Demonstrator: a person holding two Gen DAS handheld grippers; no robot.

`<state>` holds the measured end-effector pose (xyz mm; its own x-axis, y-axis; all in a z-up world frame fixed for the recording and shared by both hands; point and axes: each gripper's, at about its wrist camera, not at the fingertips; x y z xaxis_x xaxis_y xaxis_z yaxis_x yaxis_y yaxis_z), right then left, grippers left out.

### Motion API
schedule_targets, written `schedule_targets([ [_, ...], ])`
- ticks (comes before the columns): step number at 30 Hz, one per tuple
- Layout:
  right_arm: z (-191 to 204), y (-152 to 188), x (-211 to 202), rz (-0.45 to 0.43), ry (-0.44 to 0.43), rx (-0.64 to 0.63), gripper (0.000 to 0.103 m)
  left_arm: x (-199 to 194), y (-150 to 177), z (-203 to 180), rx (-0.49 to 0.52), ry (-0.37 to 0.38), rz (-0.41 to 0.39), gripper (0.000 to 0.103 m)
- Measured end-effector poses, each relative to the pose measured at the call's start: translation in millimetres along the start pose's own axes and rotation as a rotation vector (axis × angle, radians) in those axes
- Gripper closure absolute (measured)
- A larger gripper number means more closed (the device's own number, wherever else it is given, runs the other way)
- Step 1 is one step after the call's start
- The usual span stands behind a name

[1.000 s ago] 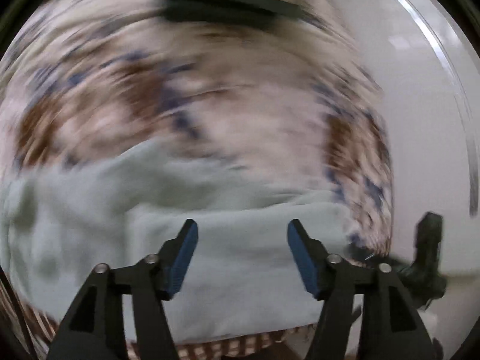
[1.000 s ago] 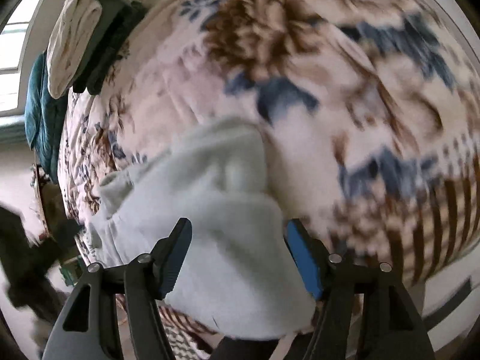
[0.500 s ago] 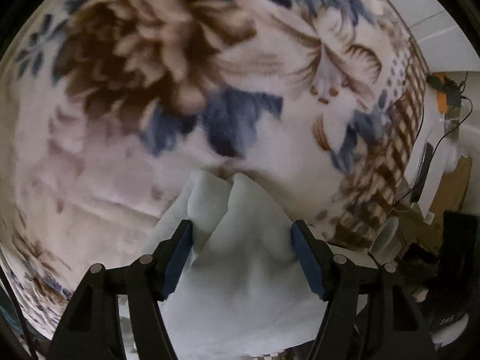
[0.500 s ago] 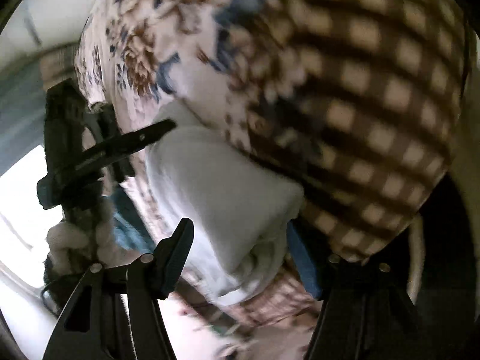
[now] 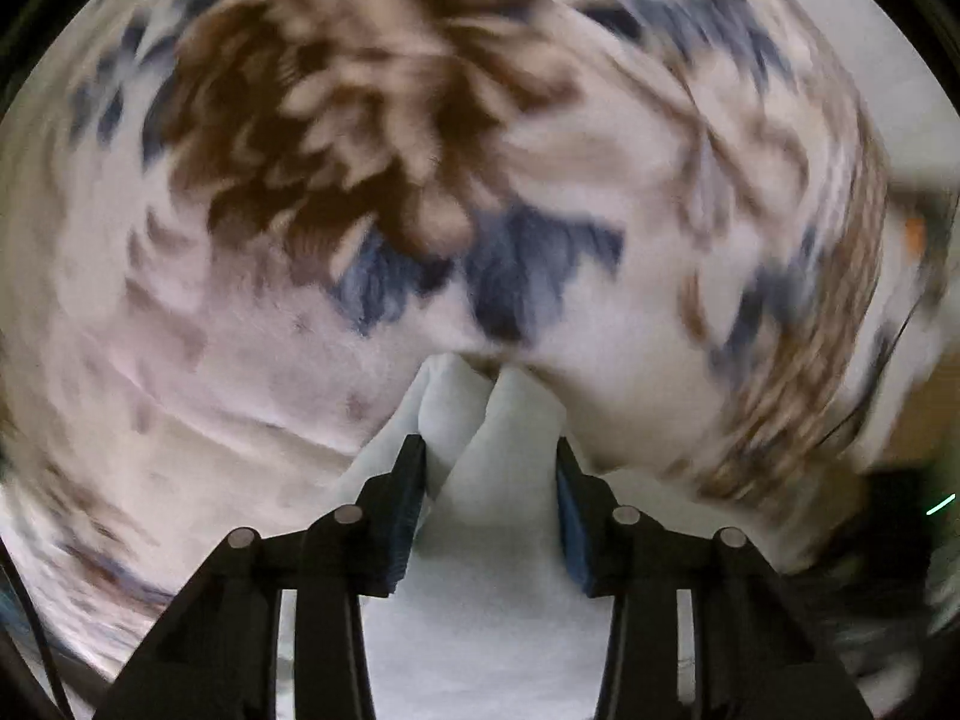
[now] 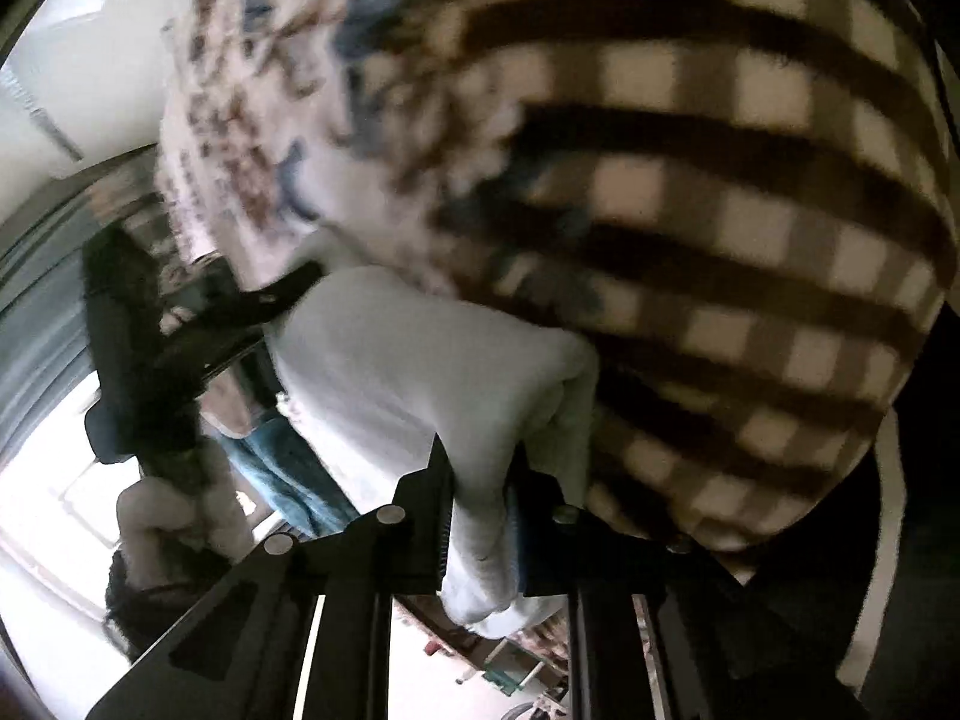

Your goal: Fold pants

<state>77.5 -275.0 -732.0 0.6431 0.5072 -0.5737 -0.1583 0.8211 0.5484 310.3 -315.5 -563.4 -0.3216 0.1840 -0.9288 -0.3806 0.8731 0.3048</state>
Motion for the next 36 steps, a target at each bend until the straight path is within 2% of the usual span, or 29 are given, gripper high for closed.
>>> schedule_targets([
  [1, 0, -2, -1, 0.009, 0.005, -0.007, 0.087, 1, -1, 7, -0.038, 0.034, -0.001, 0.066],
  [4, 2, -1, -6, 0.030, 0.002, -0.014, 0.087, 6, 2, 41, -0.209, 0.209, 0.003, 0.065],
  [7, 13, -3, -2, 0.060, 0.011, -0.042, 0.084, 8, 10, 58, -0.303, 0.318, -0.017, 0.063],
  [9, 26, -5, 0, 0.077, 0.048, -0.078, 0.071, -1, 17, 60, -0.316, 0.341, -0.056, 0.061],
  [10, 31, -5, -2, 0.075, 0.065, -0.098, 0.066, -9, 20, 60, -0.324, 0.327, -0.093, 0.061],
  [12, 49, -3, -12, 0.054, 0.105, -0.172, 0.030, -38, 34, 64, -0.355, 0.298, -0.222, 0.058],
  [14, 66, 3, -23, 0.022, 0.165, -0.255, 0.027, -66, 47, 68, -0.368, 0.284, -0.344, 0.056],
  [15, 84, 5, -30, 0.000, 0.226, -0.325, 0.027, -82, 61, 68, -0.377, 0.272, -0.420, 0.054],
  [17, 109, 11, -35, -0.036, 0.314, -0.424, 0.027, -104, 87, 76, -0.391, 0.233, -0.528, 0.035],
  [20, 154, 22, -32, -0.071, 0.400, -0.597, 0.017, -120, 142, 96, -0.466, 0.190, -0.658, 0.017],
  [22, 184, 22, -13, -0.086, 0.444, -0.697, 0.016, -120, 163, 107, -0.500, 0.171, -0.690, 0.004],
  [26, 222, 12, 46, -0.054, 0.523, -0.828, 0.017, -104, 216, 137, -0.610, 0.106, -0.717, 0.004],
  [29, 223, 0, 94, -0.008, 0.658, -0.878, 0.034, -97, 264, 160, -0.710, -0.062, -0.781, 0.004],
  [30, 222, -3, 111, 0.011, 0.716, -0.877, 0.034, -94, 277, 166, -0.740, -0.106, -0.788, 0.004],
  [33, 230, 2, 123, -0.007, 0.777, -0.918, 0.033, -83, 327, 191, -0.822, -0.186, -0.792, 0.004],
  [35, 237, 15, 120, -0.027, 0.795, -0.957, 0.027, -74, 366, 208, -0.900, -0.172, -0.793, 0.004],
  [36, 238, 21, 117, -0.033, 0.789, -0.963, 0.023, -66, 397, 219, -0.974, -0.123, -0.805, 0.004],
])
Point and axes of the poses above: each gripper's, at about its wrist camera, not at the fingertips, and x roughly the way its jaws point, z to its left, y to its underside, and after that the axes turned 1 degree about -z, right-handed
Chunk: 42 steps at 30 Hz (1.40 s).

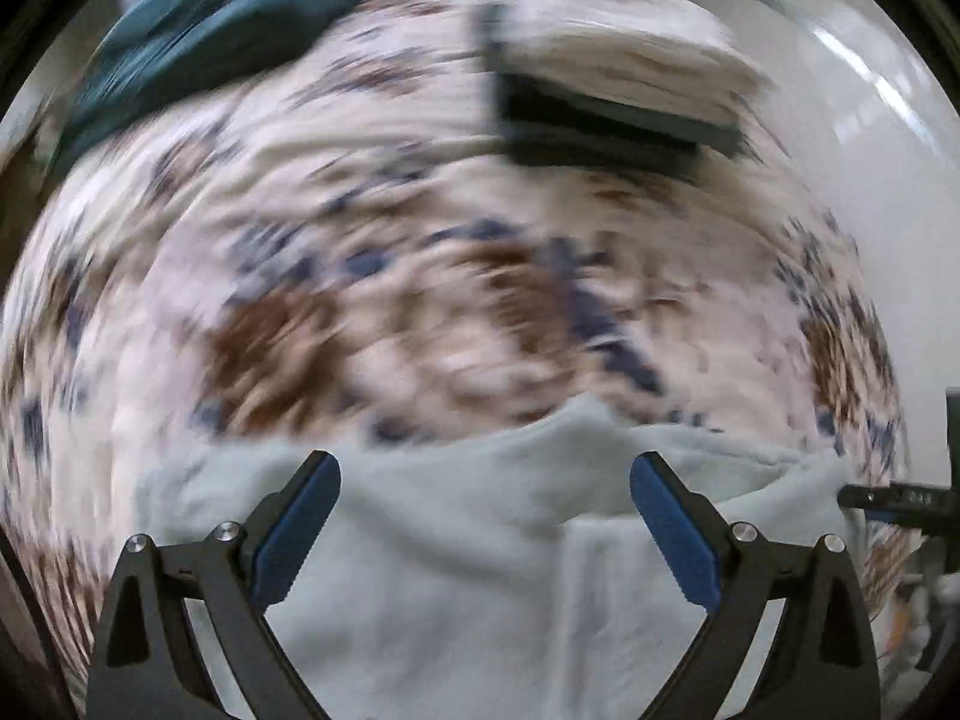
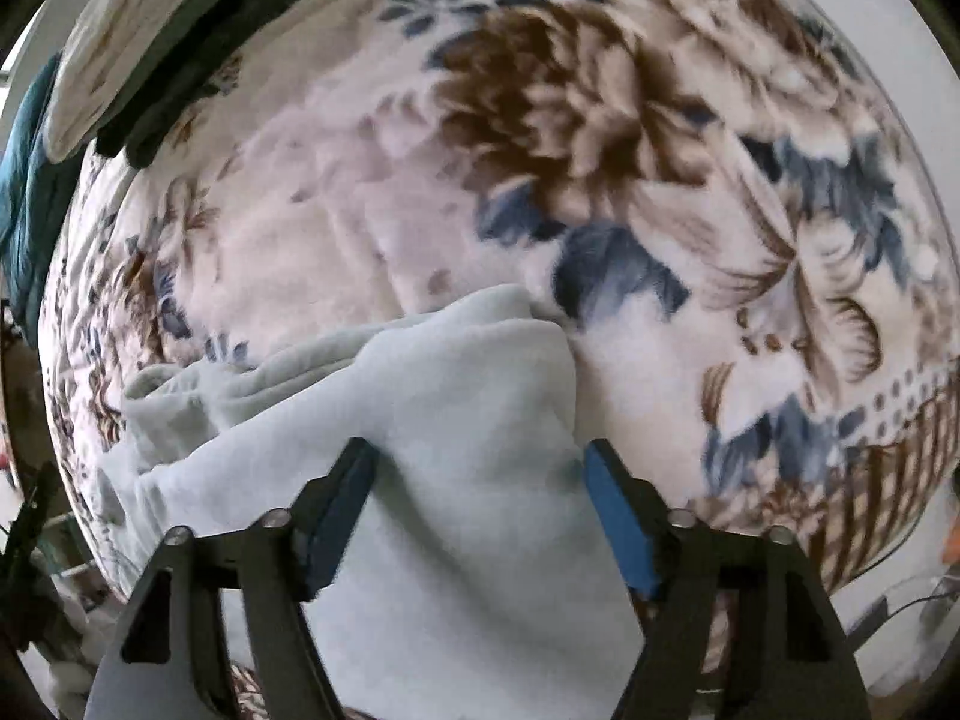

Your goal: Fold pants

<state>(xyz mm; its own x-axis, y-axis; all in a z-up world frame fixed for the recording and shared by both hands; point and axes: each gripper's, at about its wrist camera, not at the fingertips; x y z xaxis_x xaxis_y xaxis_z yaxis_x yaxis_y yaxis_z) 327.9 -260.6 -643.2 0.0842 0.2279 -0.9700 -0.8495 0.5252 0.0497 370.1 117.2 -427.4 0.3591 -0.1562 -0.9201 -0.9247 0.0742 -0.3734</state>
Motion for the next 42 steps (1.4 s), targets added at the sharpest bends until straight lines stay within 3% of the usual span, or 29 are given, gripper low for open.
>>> schedule_targets([
  [2, 5, 10, -5, -0.005, -0.008, 0.006, 0.021, -5, 14, 43, -0.150, 0.026, 0.026, 0.004],
  [4, 10, 24, -10, -0.005, 0.004, 0.009, 0.018, -9, 41, 103, -0.387, 0.064, 0.062, 0.004],
  [7, 20, 40, -10, 0.001, -0.017, 0.018, 0.017, -11, 80, 166, -0.655, 0.059, 0.087, 0.004],
  [10, 30, 52, -4, 0.020, 0.003, 0.009, 0.016, 4, 116, 206, -0.851, 0.137, 0.085, 0.005],
  [14, 41, 53, 8, 0.042, 0.031, 0.008, 0.016, 13, 135, 219, -0.979, 0.202, 0.056, 0.006],
  [17, 42, 50, 10, 0.058, 0.021, 0.024, 0.016, -17, 141, 215, -0.934, 0.153, -0.018, 0.006],
  [20, 41, 49, 12, 0.069, 0.026, 0.022, 0.016, -24, 161, 227, -0.985, 0.128, -0.042, 0.006],
  [26, 46, 50, 17, 0.071, 0.047, 0.011, 0.016, 26, 162, 249, -1.017, 0.206, 0.001, 0.006],
  [31, 49, 50, 19, 0.077, 0.059, -0.003, 0.015, 50, 134, 245, -0.937, 0.179, -0.009, 0.004],
  [34, 49, 51, 21, 0.080, 0.056, -0.004, 0.015, 54, 133, 245, -0.952, 0.185, -0.051, 0.005],
  [39, 48, 52, 22, 0.078, 0.049, -0.013, 0.015, 16, 127, 228, -0.904, 0.198, -0.157, 0.030],
  [42, 46, 53, 22, 0.081, 0.046, -0.009, 0.015, 22, 135, 235, -0.928, 0.219, -0.154, 0.030],
])
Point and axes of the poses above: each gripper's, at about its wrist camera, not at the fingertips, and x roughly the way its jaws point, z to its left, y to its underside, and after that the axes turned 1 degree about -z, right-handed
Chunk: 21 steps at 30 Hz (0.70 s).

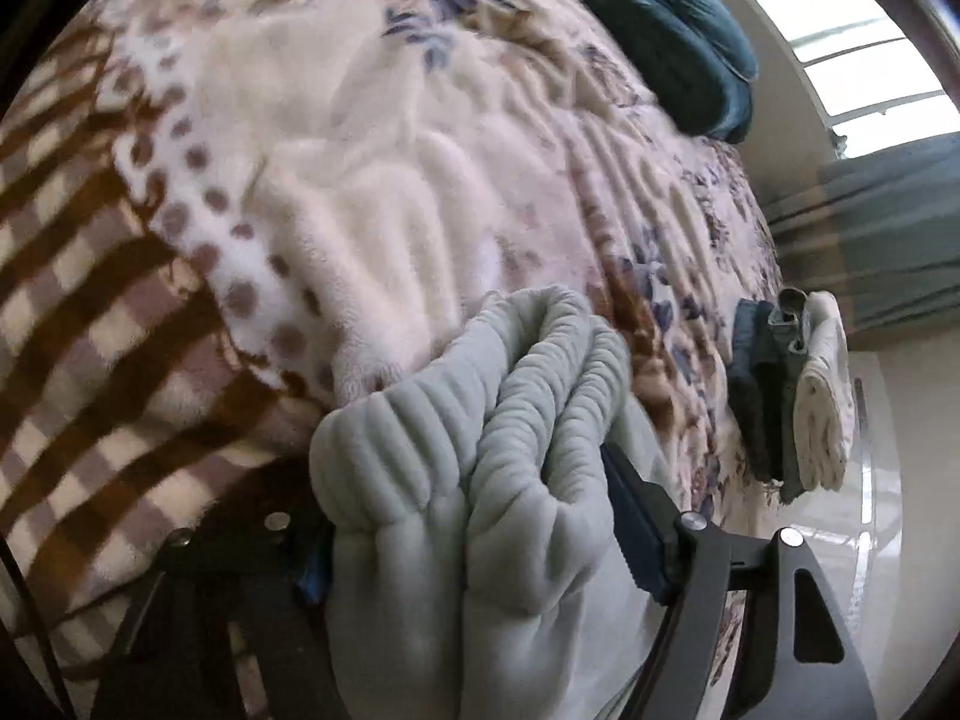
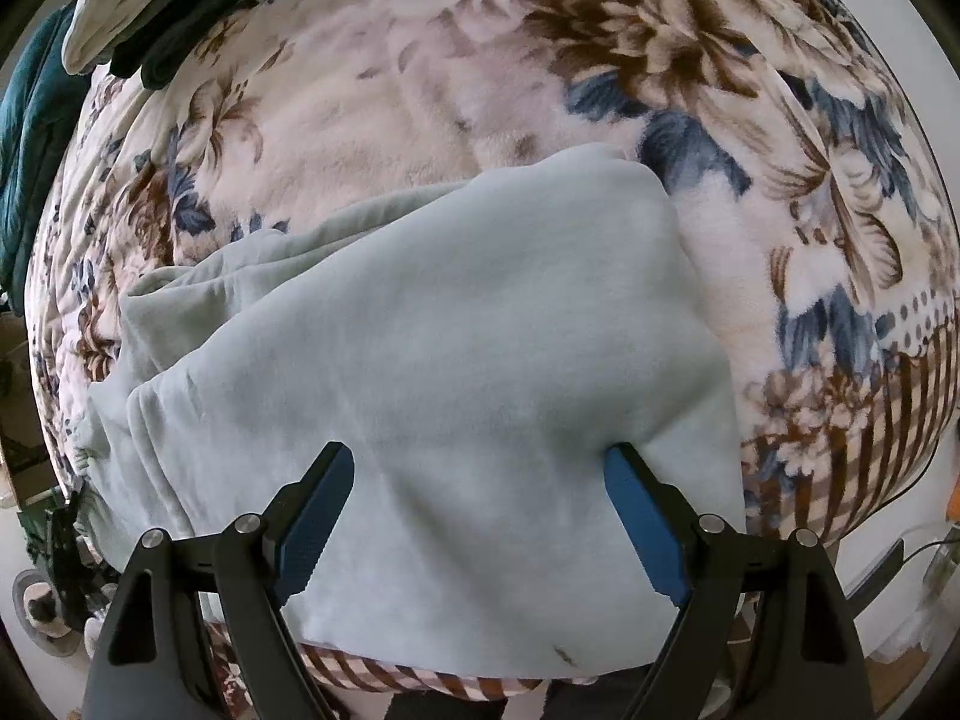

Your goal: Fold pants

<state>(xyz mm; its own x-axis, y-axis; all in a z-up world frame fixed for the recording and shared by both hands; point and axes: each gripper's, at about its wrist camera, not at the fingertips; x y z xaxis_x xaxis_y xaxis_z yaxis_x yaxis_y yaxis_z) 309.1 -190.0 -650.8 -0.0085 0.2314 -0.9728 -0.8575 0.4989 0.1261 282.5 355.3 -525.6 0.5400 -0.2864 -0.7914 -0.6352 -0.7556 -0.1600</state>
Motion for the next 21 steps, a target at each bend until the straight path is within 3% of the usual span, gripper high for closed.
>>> schedule_targets([
  [5, 2, 0, -1, 0.008, 0.005, 0.006, 0.015, 30, -11, 19, -0.025, -0.007, 0.049, 0.028],
  [6, 3, 1, -2, 0.007, 0.005, -0.002, 0.015, 25, -10, 11, 0.009, -0.019, 0.040, 0.030],
  [8, 4, 3, -2, 0.006, 0.003, -0.013, 0.015, 14, -7, -3, 0.060, -0.045, 0.014, 0.046],
  [11, 2, 5, -2, 0.004, -0.009, -0.019, 0.015, -9, 6, -20, 0.099, -0.076, -0.031, 0.050],
  [15, -4, 4, -2, 0.013, -0.030, -0.012, 0.015, -20, 15, -28, 0.113, -0.103, -0.076, 0.052],
  [21, -7, 2, -6, 0.026, -0.056, -0.016, 0.015, -6, 11, -28, 0.065, -0.152, -0.062, 0.052],
])
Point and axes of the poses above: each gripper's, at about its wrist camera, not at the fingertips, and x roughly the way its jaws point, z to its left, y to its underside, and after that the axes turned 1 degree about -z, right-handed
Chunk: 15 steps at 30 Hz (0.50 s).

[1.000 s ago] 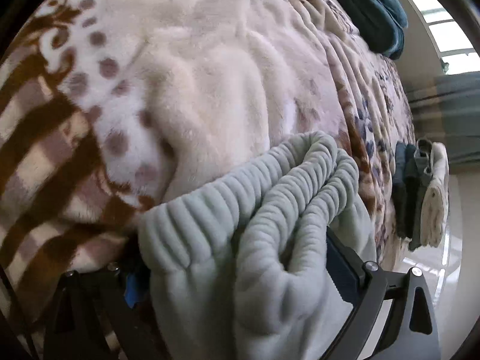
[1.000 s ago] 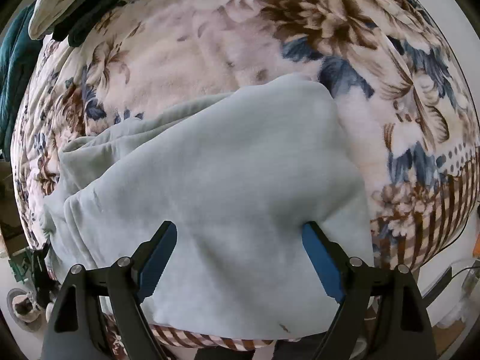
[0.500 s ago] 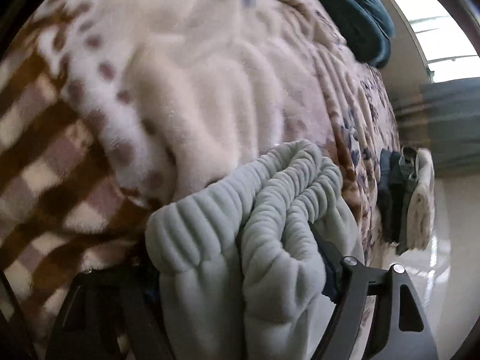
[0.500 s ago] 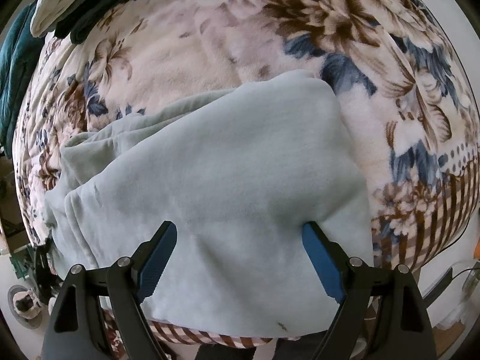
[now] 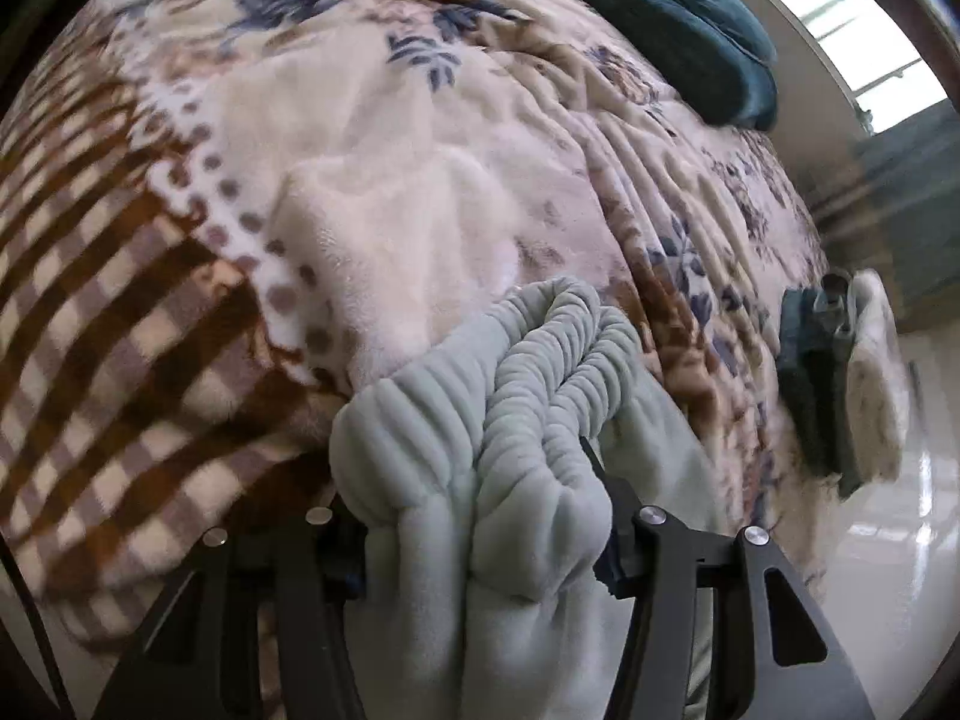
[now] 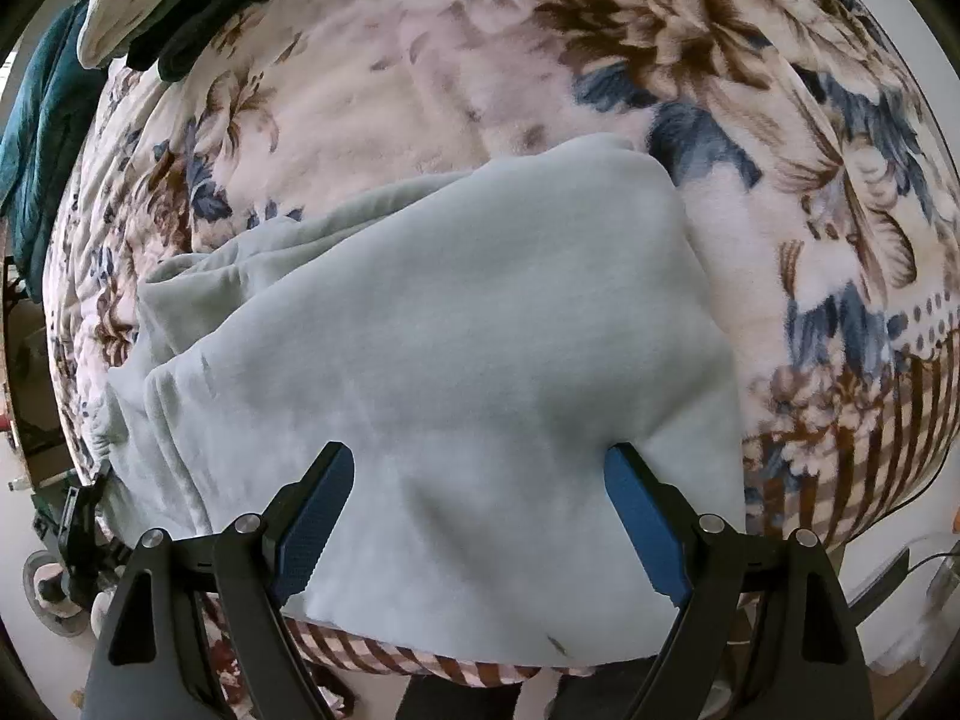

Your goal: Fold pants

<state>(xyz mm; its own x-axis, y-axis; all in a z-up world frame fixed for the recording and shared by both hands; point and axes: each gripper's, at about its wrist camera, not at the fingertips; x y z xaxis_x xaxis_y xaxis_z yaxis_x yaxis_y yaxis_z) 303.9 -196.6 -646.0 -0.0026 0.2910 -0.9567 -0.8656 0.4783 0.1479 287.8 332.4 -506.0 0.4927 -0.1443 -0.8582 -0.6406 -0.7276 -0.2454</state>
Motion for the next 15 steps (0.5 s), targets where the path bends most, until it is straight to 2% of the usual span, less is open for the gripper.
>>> schedule_targets([
  [3, -4, 1, 0, 0.007, -0.008, -0.010, 0.015, -19, 9, -15, 0.062, -0.034, -0.030, 0.052],
  [11, -6, -3, 0, 0.032, -0.019, -0.021, 0.015, -22, 27, -15, 0.012, -0.025, -0.009, 0.055],
  [15, -6, -5, 2, 0.047, -0.027, -0.038, 0.015, -14, 17, -20, 0.051, -0.048, -0.036, 0.055],
])
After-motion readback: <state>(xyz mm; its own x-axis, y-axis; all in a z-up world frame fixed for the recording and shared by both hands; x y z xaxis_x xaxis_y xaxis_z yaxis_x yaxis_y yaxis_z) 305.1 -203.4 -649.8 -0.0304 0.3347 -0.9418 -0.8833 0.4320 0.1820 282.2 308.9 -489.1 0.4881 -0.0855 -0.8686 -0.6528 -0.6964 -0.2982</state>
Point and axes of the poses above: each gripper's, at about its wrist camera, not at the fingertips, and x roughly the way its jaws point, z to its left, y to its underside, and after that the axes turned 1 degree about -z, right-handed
